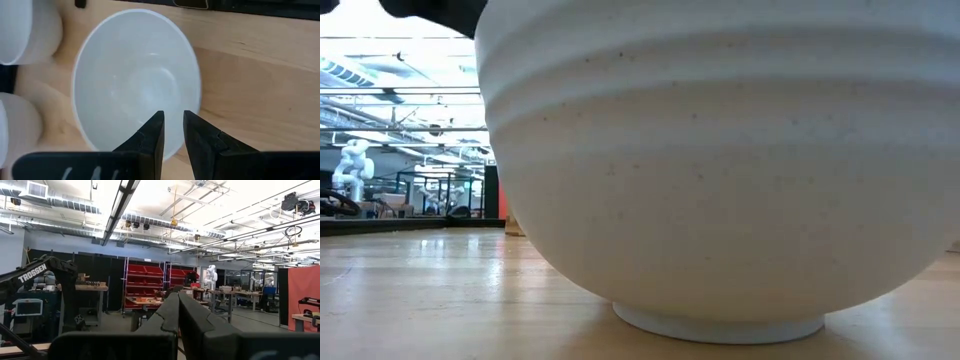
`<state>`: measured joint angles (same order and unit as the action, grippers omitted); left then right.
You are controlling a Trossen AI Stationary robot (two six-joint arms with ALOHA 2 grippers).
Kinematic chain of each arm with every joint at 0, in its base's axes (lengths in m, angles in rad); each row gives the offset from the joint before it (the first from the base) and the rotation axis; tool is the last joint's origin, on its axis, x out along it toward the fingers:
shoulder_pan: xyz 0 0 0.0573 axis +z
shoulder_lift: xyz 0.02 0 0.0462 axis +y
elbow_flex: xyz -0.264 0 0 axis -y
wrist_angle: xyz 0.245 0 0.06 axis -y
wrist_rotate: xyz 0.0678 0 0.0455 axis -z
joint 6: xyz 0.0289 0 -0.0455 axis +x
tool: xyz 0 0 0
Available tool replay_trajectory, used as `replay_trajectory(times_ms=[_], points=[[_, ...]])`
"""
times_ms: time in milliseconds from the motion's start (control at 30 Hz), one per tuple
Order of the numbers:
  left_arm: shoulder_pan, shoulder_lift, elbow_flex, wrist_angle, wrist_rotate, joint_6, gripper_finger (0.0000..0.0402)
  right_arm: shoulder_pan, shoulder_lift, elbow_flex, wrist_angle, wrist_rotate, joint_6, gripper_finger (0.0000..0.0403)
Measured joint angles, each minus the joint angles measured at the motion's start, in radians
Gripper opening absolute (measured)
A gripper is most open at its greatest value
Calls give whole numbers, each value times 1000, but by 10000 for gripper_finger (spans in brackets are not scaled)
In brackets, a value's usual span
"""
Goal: Place and stack bowls onto a shelf
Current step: Stack the white bowl on top of the green bowl on the shelf
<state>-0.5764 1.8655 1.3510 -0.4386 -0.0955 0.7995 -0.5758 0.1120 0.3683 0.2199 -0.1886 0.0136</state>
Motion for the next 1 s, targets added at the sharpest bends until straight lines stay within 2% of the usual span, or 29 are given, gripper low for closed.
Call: replay_trajectory(times_ms=[200,467,600,800,1000], points=[[3,46,1,0,17,16,78,0,0,0,0,0,0,0],[5,48,10,9,25,10,78,0,0,0,0,0,-1,0],[21,66,12,36,77,4,78,0,0,0,-1,0,0,0],[52,112,11,45,76,1,78,0,0,0,-2,0,-1,0],[79,123,13,51,68,-119,70,0,0,0,-3,0,0,0]])
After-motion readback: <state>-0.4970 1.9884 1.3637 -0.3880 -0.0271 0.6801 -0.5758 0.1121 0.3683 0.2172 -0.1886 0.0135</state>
